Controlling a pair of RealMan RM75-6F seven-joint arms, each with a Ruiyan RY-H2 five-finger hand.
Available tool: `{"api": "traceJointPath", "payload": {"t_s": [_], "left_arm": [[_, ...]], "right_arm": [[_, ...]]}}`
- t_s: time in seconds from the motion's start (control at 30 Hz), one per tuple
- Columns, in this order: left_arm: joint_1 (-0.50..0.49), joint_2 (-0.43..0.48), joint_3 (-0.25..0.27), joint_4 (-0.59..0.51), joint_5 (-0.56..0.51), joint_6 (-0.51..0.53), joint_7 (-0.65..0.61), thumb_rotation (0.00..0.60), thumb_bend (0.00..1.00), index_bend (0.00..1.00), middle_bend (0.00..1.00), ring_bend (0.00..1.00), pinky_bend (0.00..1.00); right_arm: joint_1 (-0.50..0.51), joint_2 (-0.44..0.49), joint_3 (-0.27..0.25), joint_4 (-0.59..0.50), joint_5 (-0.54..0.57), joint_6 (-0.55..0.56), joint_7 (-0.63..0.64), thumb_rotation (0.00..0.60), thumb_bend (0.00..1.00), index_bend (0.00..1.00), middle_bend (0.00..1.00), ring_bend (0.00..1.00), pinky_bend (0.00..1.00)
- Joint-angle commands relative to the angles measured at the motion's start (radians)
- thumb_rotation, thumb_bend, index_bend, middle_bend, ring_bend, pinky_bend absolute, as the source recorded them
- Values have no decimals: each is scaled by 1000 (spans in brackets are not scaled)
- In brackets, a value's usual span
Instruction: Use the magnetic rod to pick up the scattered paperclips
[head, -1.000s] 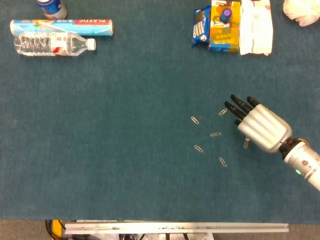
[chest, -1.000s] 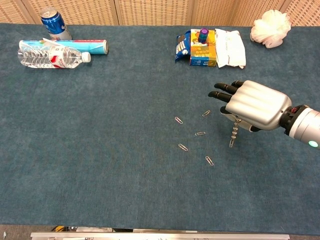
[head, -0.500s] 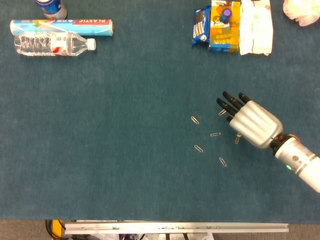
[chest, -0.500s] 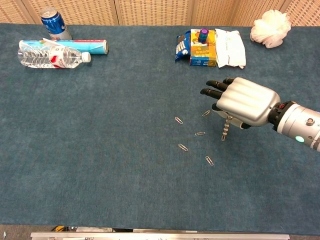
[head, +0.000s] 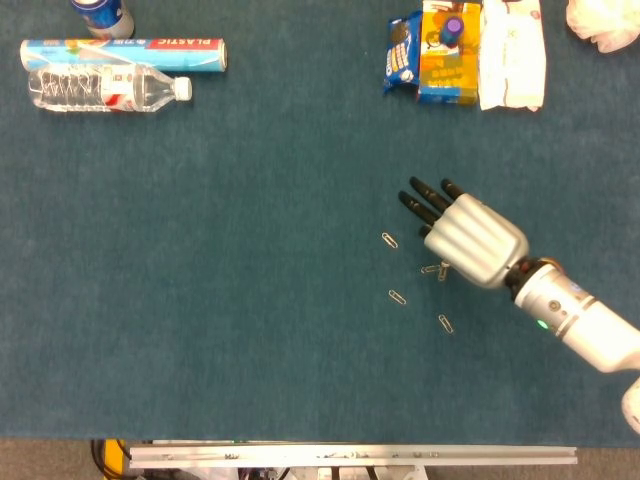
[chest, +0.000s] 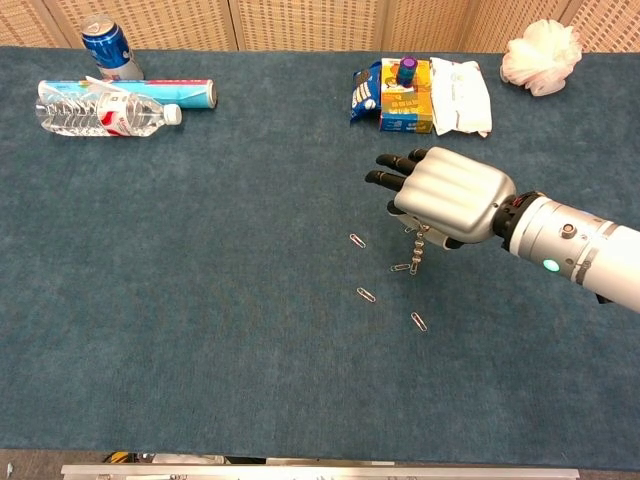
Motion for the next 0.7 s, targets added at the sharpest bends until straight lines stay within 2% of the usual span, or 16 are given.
{"api": "traceJointPath", "payload": {"t_s": [0.03,0.3,0.7], "left_arm": [[2,-2,0,4,-1,1,-9,600,11,441,442,264,455],[6,-10,-1,26,-7,-2,-28,600,11,441,442,264,455],[5,-15,-2,30,-8,-6,-24,600,11,441,442,264,455]], "right_arm": [[9,-10,-1,-2,9,-5,-10,600,316,581,125,1,251],[24,-26,-11,11,33,-1,-23,600,317,581,125,1,251],[30,12,13,5,63,48,9,600,317,581,125,1,251]]}}
